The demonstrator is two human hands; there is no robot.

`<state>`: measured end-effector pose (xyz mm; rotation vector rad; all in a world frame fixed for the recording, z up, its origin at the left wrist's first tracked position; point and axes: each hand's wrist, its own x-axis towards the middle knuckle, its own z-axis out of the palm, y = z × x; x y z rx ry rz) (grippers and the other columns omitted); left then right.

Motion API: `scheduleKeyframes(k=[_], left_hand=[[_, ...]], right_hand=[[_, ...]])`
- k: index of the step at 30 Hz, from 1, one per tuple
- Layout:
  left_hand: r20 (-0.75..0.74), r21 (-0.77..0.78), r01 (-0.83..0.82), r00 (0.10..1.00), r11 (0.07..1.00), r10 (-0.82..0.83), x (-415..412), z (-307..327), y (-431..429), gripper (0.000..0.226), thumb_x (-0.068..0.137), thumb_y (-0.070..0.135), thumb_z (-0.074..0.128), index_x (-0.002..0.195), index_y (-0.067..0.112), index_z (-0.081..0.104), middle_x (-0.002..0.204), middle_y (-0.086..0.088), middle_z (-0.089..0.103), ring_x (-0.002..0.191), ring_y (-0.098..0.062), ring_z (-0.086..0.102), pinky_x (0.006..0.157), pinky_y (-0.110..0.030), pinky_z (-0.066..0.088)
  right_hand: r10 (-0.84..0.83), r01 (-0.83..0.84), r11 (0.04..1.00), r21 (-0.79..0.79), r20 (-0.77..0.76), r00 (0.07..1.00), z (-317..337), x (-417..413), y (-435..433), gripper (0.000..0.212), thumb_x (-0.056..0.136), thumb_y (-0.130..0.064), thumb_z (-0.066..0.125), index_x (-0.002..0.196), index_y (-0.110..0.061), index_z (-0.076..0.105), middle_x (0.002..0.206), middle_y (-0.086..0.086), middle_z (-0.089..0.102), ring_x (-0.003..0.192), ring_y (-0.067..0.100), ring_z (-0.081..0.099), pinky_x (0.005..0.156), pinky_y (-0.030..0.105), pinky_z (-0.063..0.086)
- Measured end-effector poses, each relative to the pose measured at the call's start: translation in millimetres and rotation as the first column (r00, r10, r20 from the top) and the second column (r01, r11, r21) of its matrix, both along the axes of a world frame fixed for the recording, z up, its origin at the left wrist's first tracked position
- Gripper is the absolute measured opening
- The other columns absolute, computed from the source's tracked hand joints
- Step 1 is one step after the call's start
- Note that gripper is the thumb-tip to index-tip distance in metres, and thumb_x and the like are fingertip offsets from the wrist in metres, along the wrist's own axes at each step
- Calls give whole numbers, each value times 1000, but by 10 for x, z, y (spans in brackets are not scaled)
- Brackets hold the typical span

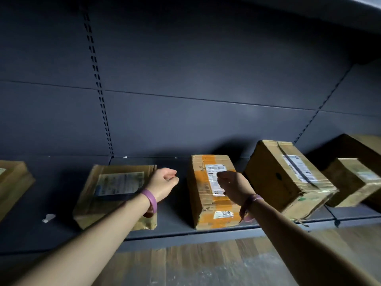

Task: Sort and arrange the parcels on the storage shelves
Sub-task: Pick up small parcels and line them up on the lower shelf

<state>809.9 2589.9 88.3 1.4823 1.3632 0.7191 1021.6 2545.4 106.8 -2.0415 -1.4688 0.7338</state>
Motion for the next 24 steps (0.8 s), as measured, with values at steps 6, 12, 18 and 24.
scheduleKeyframes(k=[6, 12, 18, 24], left_hand=[[-123, -87, -129, 985, 988, 118, 816, -140, -128, 46, 92, 19, 60, 136, 7, 51, 130, -11, 58, 120, -26, 55, 99, -38, 45], [-198, -187, -298, 945, 936, 261, 1134, -207, -312, 54, 93, 21, 59, 142, 8, 40, 140, -14, 49, 127, -27, 48, 103, -36, 40], [-202, -187, -264, 953, 946, 226, 1171, -385, -379, 15, 96, 27, 53, 109, 22, 60, 105, -2, 67, 93, -20, 63, 88, -41, 54], [-170, -126, -196, 970, 972, 174, 1104, -424, -366, 7, 93, 19, 59, 95, 23, 65, 95, 0, 69, 88, -19, 66, 78, -37, 58]], right_hand=[[15, -17, 1000, -17, -86, 996, -190, 1001, -10, 26, 95, -14, 49, 95, -16, 74, 96, 9, 73, 85, 25, 66, 80, 39, 56], [85, -106, 985, -137, -150, 985, -293, 1364, -35, 23, 99, -18, 48, 96, -16, 70, 76, -1, 60, 68, 14, 55, 64, 28, 49], [126, -181, 960, -215, -249, 960, -540, 1262, -40, 27, 101, -30, 48, 105, -11, 66, 86, 2, 63, 77, 15, 58, 74, 32, 51], [133, -163, 983, -88, -280, 951, -672, 1206, -107, 15, 99, -20, 53, 103, -14, 66, 101, 9, 70, 94, 26, 68, 87, 41, 57]])
